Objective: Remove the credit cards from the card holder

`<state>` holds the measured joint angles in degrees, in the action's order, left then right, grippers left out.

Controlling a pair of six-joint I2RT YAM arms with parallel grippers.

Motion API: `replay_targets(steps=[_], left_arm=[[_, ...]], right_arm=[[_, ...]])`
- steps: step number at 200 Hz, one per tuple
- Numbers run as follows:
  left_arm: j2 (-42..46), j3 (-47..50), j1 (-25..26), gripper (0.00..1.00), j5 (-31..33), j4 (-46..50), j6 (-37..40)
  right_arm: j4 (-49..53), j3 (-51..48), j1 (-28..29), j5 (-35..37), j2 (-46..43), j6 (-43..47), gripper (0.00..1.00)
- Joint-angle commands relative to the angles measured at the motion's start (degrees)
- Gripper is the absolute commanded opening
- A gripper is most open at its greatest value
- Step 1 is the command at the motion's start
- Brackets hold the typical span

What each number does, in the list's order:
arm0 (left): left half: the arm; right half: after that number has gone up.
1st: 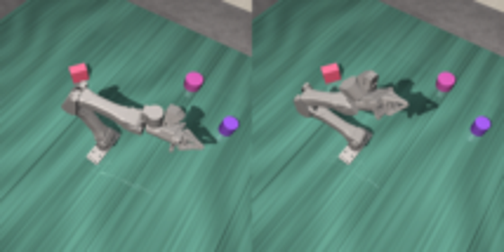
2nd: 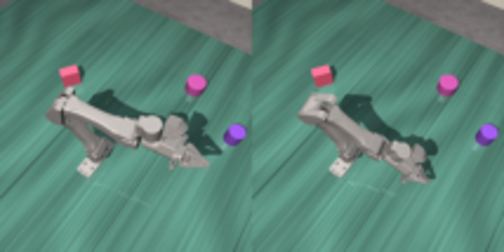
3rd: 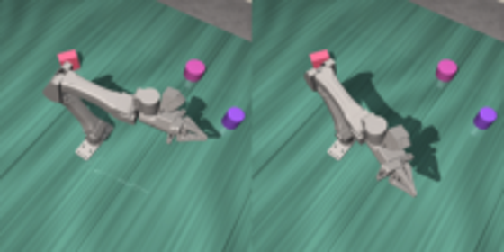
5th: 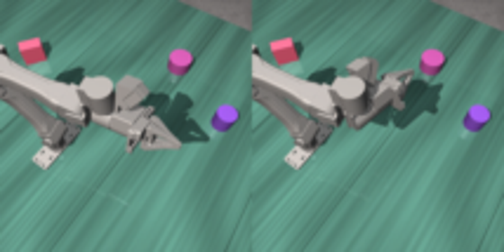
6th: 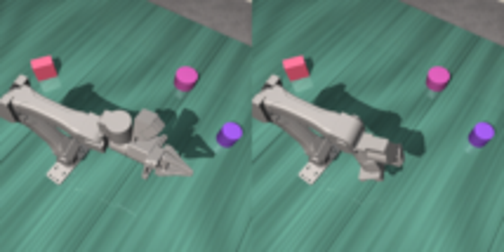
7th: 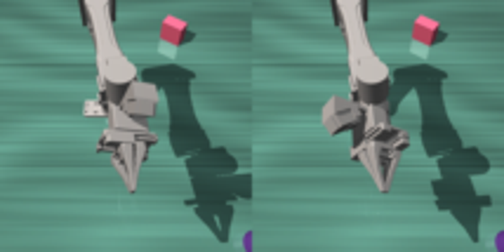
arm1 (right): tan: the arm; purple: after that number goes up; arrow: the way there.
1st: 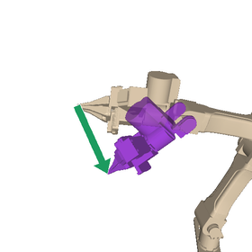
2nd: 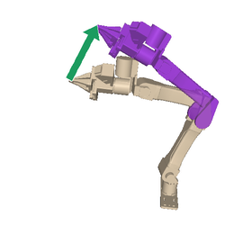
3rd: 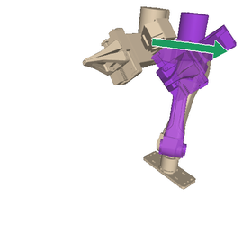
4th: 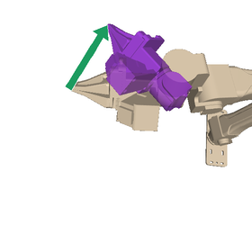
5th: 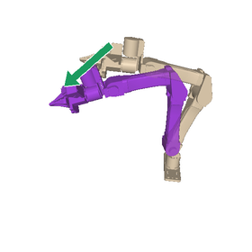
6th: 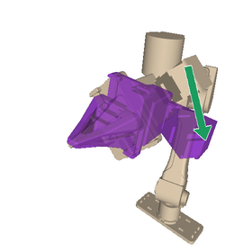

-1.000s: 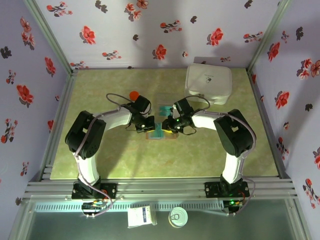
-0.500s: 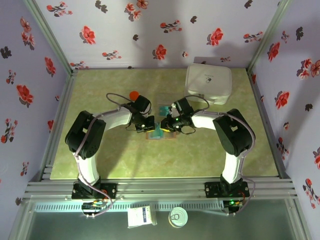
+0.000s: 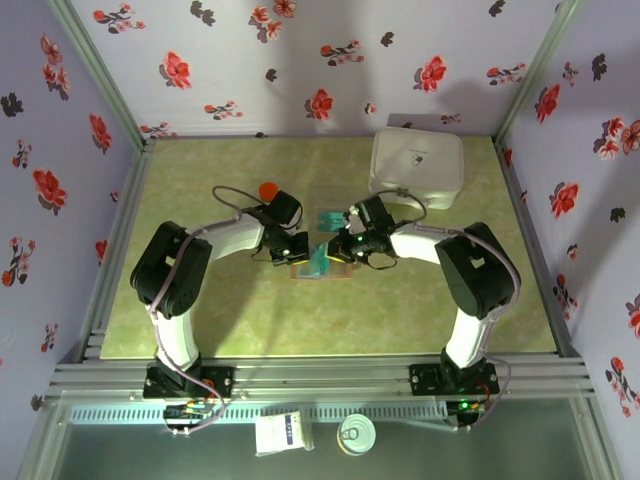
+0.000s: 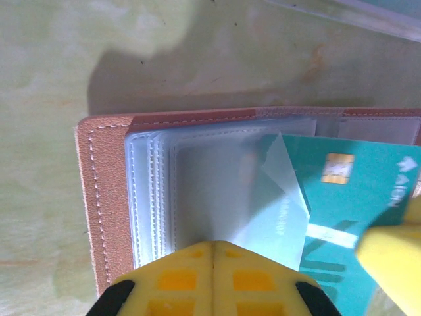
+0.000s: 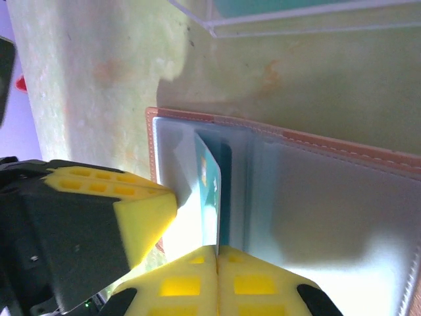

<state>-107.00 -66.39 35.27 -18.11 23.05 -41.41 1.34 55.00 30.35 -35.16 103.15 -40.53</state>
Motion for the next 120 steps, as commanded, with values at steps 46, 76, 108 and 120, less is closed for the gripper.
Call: replay_targets(steps=[46, 76, 108, 120], left_arm=[[1.20, -0.18, -0.11, 0.00, 0.90, 1.66, 0.80], [3.13, -0.22, -0.20, 0.01, 0.66, 1.22, 0.58], [5.95, 1.20, -0.71, 0.03, 1.01, 0.73, 0.45], [7.11, 2.32, -1.13, 0.03, 1.26, 0.24, 0.19]], right_arm=[[18.38, 4.24, -0.38, 8.25, -7.82, 13.96, 0.02], [26.60, 8.81, -0.33, 12.74, -9.91, 26.00, 0.00], [32.03, 13.89, -0.14, 18.74, -11.21, 41.73, 0.00], [33.49, 16.43, -0.16, 20.97, -10.77, 47.29, 0.00]])
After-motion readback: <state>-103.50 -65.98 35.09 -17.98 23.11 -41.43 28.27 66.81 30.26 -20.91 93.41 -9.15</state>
